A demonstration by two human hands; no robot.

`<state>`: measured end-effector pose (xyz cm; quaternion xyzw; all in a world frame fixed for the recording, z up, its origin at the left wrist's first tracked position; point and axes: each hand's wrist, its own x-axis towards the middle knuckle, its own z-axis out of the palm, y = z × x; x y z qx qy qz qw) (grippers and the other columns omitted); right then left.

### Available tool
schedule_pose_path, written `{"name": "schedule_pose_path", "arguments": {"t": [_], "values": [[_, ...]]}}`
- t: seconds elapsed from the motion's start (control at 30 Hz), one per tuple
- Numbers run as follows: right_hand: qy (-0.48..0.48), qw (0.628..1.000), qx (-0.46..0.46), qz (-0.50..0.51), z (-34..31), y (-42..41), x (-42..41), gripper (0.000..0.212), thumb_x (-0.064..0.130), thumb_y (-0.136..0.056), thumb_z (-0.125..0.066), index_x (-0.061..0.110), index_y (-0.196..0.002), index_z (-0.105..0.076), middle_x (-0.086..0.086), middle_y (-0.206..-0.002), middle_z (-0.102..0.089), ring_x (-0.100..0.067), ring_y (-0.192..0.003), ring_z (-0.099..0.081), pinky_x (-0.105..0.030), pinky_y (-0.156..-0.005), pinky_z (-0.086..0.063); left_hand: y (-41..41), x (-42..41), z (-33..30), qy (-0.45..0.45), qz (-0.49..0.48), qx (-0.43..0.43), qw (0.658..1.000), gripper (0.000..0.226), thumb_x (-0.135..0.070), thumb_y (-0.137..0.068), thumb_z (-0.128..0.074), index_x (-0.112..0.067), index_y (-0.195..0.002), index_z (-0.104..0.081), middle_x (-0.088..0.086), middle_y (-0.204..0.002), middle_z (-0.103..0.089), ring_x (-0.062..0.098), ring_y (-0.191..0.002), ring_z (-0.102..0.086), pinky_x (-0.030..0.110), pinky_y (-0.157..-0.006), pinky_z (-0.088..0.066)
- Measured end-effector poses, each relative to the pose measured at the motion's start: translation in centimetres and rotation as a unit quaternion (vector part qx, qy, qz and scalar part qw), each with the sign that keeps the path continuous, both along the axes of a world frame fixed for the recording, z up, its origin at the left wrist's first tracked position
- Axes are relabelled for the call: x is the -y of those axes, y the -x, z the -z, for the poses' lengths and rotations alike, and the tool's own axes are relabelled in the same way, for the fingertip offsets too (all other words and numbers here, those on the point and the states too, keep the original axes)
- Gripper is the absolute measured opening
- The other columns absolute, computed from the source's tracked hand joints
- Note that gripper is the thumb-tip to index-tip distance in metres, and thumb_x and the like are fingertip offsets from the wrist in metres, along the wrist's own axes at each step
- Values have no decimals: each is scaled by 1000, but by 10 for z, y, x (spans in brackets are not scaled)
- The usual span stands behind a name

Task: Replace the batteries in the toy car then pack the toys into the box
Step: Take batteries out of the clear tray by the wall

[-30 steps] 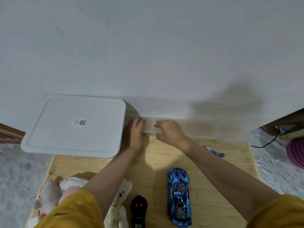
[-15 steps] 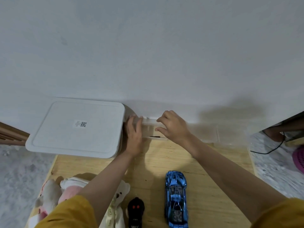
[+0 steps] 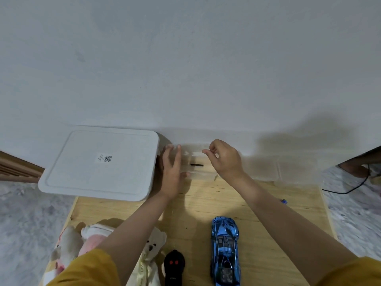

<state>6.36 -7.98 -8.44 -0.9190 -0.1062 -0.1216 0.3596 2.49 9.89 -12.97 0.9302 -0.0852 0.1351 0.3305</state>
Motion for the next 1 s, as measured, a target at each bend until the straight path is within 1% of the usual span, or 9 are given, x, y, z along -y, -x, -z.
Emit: {"name": "schedule_pose_path", "arguments": {"t": [0.1, 0.23, 0.3, 0.37, 0.47, 0.57, 0.63, 0.8, 1.0], "values": [[-21, 1000, 10, 9, 8, 3, 2, 15, 20, -84, -69, 9, -81, -59, -1, -79, -62, -22, -74, -61, -35, -60, -51, 0, 1, -1, 15, -1, -4, 1000, 104, 3, -65, -82, -10, -144, -16, 11, -146, -8, 37, -139, -7, 38, -116, -9], [-48, 998, 25, 20, 19, 12, -1, 12, 12, -81, -70, 8, -88, -61, -2, -91, -62, -11, -87, -53, -22, -70, -43, -1, 1, -2, 18, 20, -1, 1000, 107, -11, -65, -83, 1, -144, -12, 13, -151, -4, 38, -141, -1, 28, -119, 2], [-58, 998, 20, 20, 23, 16, -5, 11, 8, -81, -70, 6, -88, -61, -4, -91, -62, -10, -89, -51, -18, -71, -40, -2, 2, -3, 16, 18, -8, 1000, 109, -23, -66, -82, 7, -144, -11, 12, -151, -2, 38, -142, -1, 33, -119, -1], [-51, 999, -7, 1, 27, 19, -11, 8, 8, -82, -68, 5, -87, -62, -6, -87, -62, -17, -85, -56, -24, -70, -45, -3, 2, -5, 15, 16, -12, 1000, 111, -36, -66, -77, 11, -143, -12, 14, -152, -2, 33, -144, 2, 33, -119, -1], [-9, 994, -96, -43, 34, 17, -17, 3, 6, -85, -63, 5, -87, -62, -7, -86, -64, -26, -84, -60, -35, -67, -47, -4, 0, -3, 34, 26, -4, 999, 106, -54, -74, -59, 15, -142, -15, 18, -152, -4, 24, -146, 7, 31, -119, 1], [72, 978, -187, -55, 38, 7, -23, 16, 7, -87, -57, 8, -101, -64, -7, -102, -67, -29, -100, -58, -35, -76, -48, -5, 0, -4, 39, 28, -6, 999, 103, -63, -81, -42, 14, -143, -13, 19, -152, -3, 23, -147, 9, 33, -120, 0], [122, 964, -230, -53, 39, 1, -26, 23, 7, -91, -52, 12, -110, -63, -6, -111, -67, -28, -107, -57, -34, -79, -48, -5, 0, -3, 41, 30, -6, 999, 101, -60, -81, -43, 14, -143, -13, 20, -152, -3, 25, -147, 7, 35, -120, -1], [175, 950, -256, -40, 37, -9, -32, 24, 6, -89, -54, 16, -109, -64, -8, -111, -67, -29, -106, -59, -34, -79, -50, -7, 0, 0, 59, 30, -2, 998, 108, -74, -81, -29, 14, -143, -15, 21, -153, -4, 32, -146, 1, 38, -120, -2], [183, 945, -270, -32, 35, -13, -34, 18, 3, -82, -54, 13, -94, -64, -8, -98, -69, -30, -97, -62, -36, -76, -53, -7, 1, 2, 60, 20, -10, 998, 111, -79, -76, -24, 8, -144, -13, 15, -154, -3, 24, -147, 4, 38, -120, -3]]}}
